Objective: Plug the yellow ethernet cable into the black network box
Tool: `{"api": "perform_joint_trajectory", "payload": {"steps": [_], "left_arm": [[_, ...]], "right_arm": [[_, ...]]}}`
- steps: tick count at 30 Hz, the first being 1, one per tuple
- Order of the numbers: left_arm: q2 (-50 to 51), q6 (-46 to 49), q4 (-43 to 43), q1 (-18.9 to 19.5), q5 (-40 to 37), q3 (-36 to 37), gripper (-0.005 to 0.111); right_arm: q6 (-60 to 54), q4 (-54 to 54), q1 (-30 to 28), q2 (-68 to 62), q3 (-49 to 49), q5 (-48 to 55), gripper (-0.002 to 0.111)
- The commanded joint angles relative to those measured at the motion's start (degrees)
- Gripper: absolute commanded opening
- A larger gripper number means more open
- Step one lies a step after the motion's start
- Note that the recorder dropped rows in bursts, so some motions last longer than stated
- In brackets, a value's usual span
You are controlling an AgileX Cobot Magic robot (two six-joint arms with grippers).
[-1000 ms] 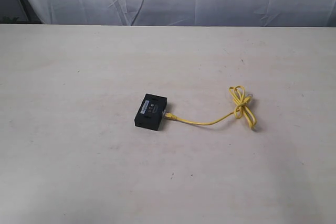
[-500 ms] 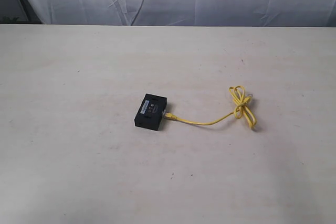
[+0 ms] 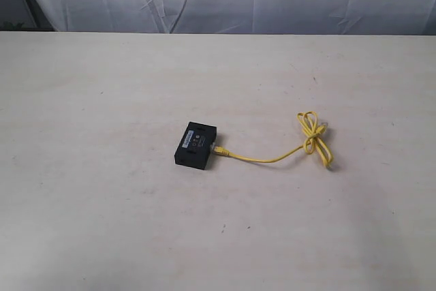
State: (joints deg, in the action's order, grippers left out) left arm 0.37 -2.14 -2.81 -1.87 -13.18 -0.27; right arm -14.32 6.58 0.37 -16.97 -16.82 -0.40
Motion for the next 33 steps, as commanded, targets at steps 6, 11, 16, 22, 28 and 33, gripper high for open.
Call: {"api": "perform_joint_trajectory", "payload": {"steps": [6,11,16,22,28,33], "left_arm": [[-0.4,-0.3,0.1,0.2,0.4,0.3,0.0],[-0.4,-0.3,0.4,0.2,0.4,0.3,0.0],[-0.4,-0.3,1.4,0.2,0.4,0.3,0.0],[-0.4,-0.3,1.4,0.2,0.4,0.3,0.0],[-0.4,-0.3,1.4,0.2,0.4,0.3,0.0],[-0.4,-0.3,1.4,0.2,0.4,0.3,0.0]], "right_arm": [[10.3,0.4,-0.4,12.8,7.9,10.4,0.0],[15.0,-1.4,-0.4,16.2,12.0,11.0,0.0],[16.3,-1.8,-0.4,17.0,15.7,11.1,0.0],[16.3,-2.2,-0.4,17.0,16.8,15.4,0.0],[16.3,-3.2,-0.4,17.0,16.8,17.4,0.0],[16.3,-3.5,-0.4,17.0,16.8,17.8,0.0]]}}
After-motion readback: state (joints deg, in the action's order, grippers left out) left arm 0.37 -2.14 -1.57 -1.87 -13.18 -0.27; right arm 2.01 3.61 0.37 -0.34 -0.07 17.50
